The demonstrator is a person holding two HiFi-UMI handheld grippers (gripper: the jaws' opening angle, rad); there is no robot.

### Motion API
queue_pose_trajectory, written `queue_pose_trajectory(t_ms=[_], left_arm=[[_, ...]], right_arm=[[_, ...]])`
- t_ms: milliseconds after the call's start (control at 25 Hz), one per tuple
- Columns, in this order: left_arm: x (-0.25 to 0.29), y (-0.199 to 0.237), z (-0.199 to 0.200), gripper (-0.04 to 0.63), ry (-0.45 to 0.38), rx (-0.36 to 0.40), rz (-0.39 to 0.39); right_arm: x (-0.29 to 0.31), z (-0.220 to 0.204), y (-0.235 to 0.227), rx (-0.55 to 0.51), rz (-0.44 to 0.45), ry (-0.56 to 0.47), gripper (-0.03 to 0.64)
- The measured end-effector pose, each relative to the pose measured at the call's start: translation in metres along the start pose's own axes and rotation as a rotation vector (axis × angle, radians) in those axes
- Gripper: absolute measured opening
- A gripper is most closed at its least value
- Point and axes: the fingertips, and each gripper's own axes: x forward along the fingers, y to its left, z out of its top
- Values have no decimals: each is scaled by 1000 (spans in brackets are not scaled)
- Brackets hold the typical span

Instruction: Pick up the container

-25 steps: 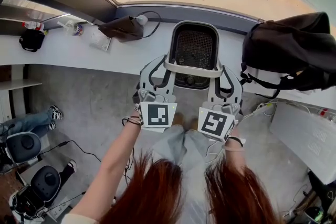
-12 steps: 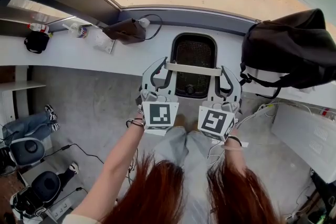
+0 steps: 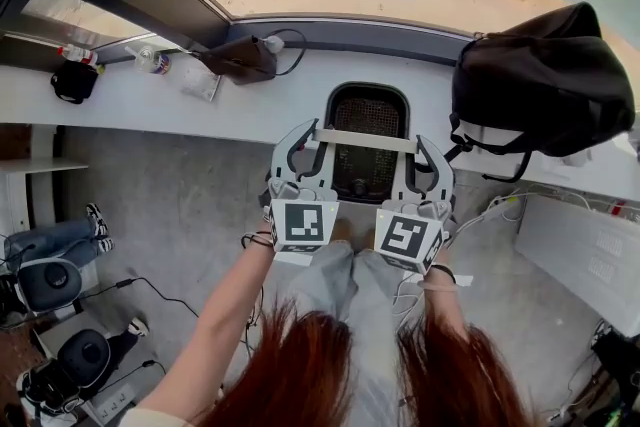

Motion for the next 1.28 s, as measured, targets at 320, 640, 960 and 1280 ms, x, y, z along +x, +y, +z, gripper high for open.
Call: queue_pose_trajectory(t_ms=[320, 640, 960, 1280], left_arm=[[-30, -4, 29, 97, -9, 0, -1], [-48, -1, 69, 97, -32, 12, 8], [-77, 5, 121, 95, -40, 10, 27], [-118, 16, 184, 95, -51, 2, 17]], right_arm=[[-37, 20, -9, 13, -24, -8, 72], [-64, 47, -26, 12, -44, -41, 72], [-97, 88, -49, -33, -47, -86, 71], [-148, 144, -70, -30, -56, -121, 71]])
